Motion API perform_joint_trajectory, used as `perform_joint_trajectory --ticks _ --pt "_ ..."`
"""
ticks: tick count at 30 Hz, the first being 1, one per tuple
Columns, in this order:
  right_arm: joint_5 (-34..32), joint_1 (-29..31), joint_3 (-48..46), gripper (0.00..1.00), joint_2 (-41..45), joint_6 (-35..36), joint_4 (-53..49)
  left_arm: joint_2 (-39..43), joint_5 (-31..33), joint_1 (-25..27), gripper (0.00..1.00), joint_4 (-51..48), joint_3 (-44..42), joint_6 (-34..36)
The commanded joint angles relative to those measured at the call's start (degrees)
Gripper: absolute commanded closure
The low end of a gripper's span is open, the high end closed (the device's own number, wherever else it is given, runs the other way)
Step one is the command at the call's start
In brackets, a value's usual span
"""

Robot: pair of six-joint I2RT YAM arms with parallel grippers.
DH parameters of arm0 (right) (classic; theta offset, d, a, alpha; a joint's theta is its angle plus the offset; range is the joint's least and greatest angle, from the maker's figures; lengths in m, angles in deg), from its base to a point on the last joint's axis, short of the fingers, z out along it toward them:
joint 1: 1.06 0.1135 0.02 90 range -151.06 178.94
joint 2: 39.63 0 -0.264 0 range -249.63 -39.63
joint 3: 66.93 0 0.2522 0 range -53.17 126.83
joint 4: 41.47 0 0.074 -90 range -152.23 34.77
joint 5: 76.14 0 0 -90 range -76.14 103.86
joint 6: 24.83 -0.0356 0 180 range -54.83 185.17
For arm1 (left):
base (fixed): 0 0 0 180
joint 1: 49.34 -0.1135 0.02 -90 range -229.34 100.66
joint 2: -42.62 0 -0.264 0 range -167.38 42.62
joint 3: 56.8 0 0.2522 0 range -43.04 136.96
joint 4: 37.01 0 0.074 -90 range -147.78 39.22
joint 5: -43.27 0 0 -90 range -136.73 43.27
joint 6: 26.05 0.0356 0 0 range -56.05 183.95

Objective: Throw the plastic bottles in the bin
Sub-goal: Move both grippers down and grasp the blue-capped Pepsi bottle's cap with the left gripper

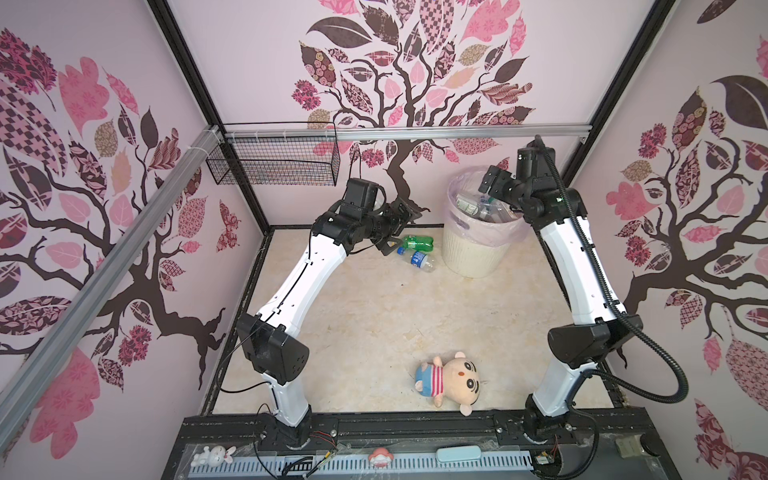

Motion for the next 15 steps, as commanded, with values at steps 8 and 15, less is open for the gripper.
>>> perform_joint_trajectory --ticks 8,15 --pt "2.9 8.2 -16.1 0.00 11.2 1.6 -2.6 -1.4 4.7 -3.2 0.03 10.1 -13.1 -9.0" --pt "4.3 9.3 -28.3 0.00 16.5 3.4 -2.3 -11.5 4.1 -4.3 0.03 11.9 -9.2 -10.8"
